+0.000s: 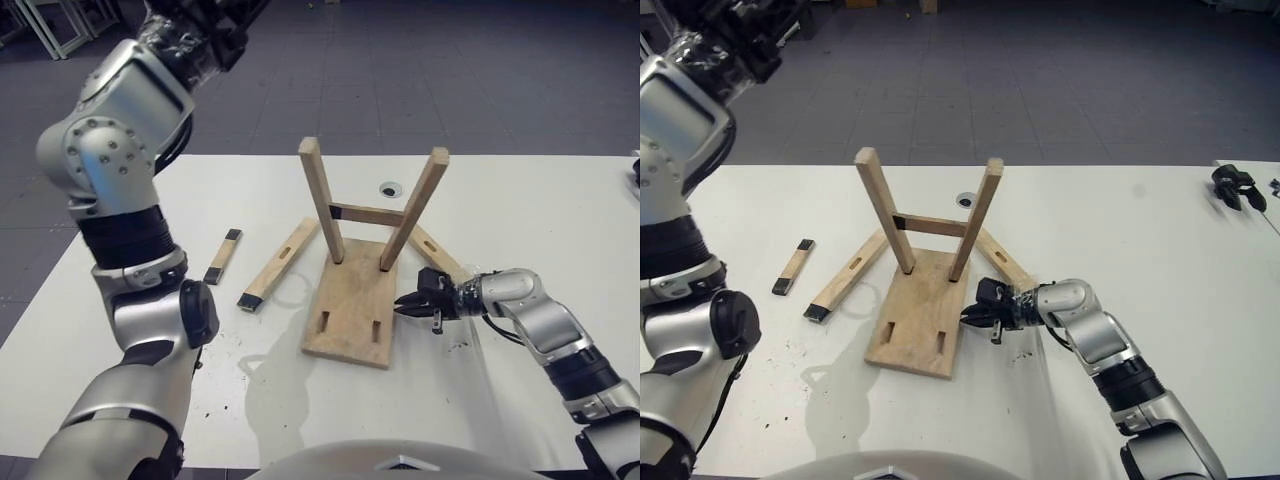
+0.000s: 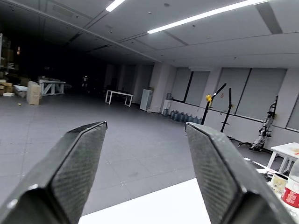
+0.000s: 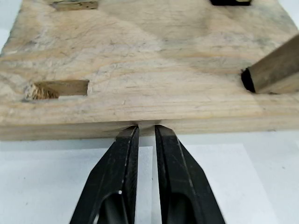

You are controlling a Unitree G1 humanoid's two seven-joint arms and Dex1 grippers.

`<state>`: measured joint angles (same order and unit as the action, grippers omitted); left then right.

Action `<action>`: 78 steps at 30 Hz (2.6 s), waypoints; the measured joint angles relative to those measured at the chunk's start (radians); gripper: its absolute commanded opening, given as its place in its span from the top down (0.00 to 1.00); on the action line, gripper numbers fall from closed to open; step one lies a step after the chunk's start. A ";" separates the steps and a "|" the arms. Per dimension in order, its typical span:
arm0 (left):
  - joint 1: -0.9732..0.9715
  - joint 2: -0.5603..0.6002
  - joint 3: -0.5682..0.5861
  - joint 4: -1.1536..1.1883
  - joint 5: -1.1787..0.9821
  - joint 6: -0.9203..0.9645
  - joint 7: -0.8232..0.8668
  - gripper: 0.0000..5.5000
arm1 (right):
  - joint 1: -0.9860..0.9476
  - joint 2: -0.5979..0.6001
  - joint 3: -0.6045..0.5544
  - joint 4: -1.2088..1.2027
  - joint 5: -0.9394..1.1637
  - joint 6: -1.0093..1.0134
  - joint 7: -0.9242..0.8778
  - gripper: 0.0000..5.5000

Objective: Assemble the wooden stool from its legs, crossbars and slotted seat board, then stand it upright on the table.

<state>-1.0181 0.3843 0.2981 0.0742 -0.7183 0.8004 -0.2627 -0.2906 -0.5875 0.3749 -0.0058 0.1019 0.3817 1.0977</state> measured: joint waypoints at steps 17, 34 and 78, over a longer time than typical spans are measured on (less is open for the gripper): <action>-0.127 -0.184 -0.195 0.736 0.238 -0.289 -0.322 0.43 | 0.012 -0.011 0.000 -0.001 -0.023 0.029 -0.031 0.89; 0.110 0.024 0.015 0.105 0.198 -0.268 -0.214 0.43 | 0.004 0.039 -0.138 -0.024 0.089 0.134 -0.125 0.89; 0.959 0.125 -0.025 0.057 0.554 -0.736 -0.132 0.76 | -0.136 0.186 -0.473 -0.367 0.711 0.747 -0.369 0.66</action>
<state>-0.0587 0.5095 0.2731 0.1313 -0.1645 0.0646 -0.3952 -0.4265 -0.4018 -0.0977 -0.3726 0.8131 1.1290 0.7291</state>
